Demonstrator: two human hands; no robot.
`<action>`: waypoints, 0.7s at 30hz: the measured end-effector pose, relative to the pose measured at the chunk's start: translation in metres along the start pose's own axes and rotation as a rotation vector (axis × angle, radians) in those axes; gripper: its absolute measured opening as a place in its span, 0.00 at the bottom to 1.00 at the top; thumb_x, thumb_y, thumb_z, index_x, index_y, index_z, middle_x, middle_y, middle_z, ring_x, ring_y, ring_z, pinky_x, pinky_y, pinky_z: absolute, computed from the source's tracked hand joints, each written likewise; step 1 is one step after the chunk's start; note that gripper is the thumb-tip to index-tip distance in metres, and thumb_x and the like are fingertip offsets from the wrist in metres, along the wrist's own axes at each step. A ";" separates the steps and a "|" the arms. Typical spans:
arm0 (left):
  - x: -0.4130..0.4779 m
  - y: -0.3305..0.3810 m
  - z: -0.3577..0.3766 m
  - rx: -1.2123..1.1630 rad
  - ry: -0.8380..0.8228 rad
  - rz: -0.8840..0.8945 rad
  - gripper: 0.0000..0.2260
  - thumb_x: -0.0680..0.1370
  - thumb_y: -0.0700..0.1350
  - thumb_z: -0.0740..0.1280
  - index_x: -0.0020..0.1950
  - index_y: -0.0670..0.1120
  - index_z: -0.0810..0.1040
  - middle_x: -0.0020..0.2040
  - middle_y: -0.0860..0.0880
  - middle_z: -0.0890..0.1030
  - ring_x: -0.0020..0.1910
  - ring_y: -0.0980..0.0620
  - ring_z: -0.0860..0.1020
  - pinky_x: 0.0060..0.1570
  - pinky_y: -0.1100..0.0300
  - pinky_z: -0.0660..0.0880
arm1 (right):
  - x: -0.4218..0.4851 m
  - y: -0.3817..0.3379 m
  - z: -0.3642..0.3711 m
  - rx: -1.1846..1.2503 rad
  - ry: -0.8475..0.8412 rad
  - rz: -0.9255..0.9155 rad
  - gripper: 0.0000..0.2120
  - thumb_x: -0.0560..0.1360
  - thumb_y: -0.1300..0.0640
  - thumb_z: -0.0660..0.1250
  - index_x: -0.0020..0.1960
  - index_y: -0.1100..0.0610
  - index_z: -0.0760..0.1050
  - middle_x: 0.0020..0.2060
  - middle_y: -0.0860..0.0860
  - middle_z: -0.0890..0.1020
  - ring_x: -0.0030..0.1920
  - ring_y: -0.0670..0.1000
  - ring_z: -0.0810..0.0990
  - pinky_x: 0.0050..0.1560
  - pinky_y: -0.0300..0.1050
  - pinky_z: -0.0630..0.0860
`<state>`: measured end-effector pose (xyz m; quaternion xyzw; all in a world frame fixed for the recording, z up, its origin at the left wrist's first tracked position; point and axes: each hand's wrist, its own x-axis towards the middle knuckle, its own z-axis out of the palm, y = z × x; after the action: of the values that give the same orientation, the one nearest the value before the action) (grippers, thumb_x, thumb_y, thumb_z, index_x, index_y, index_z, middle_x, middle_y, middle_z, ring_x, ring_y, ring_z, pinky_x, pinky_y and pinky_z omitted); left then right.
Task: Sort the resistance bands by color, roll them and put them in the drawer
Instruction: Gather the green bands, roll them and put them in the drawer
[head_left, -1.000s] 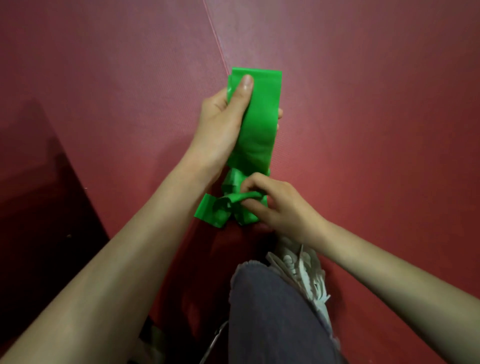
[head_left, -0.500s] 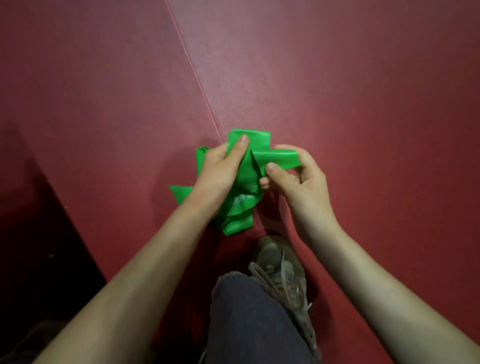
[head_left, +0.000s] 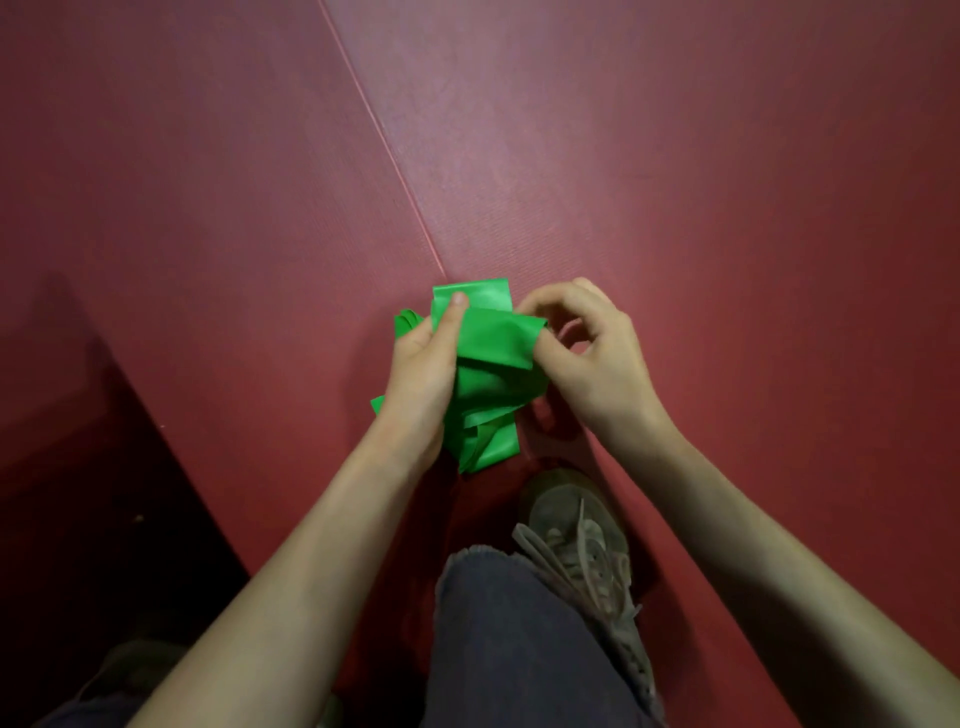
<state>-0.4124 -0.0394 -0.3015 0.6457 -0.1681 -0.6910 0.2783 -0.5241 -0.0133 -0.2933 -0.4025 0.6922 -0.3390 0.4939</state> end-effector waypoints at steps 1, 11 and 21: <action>0.000 0.000 0.000 -0.032 0.007 0.011 0.13 0.79 0.45 0.57 0.39 0.46 0.76 0.26 0.53 0.81 0.26 0.59 0.79 0.31 0.67 0.76 | -0.001 -0.001 0.002 0.050 0.004 0.036 0.08 0.65 0.62 0.60 0.35 0.49 0.72 0.30 0.46 0.71 0.32 0.45 0.69 0.34 0.35 0.67; 0.005 0.002 -0.001 -0.022 0.050 0.086 0.16 0.79 0.48 0.57 0.36 0.46 0.78 0.28 0.51 0.82 0.28 0.56 0.80 0.33 0.64 0.77 | -0.005 -0.014 0.038 0.529 0.022 0.274 0.08 0.74 0.65 0.60 0.39 0.54 0.71 0.28 0.48 0.80 0.28 0.45 0.77 0.32 0.37 0.75; 0.008 0.001 -0.010 0.064 0.003 0.055 0.23 0.80 0.55 0.48 0.45 0.44 0.79 0.37 0.49 0.84 0.38 0.52 0.82 0.40 0.63 0.79 | -0.001 -0.013 0.041 0.201 0.095 0.156 0.13 0.75 0.62 0.62 0.52 0.45 0.64 0.39 0.57 0.81 0.39 0.58 0.81 0.44 0.55 0.79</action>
<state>-0.4029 -0.0436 -0.3089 0.6503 -0.2074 -0.6763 0.2769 -0.4814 -0.0211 -0.2931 -0.2794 0.7064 -0.3860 0.5234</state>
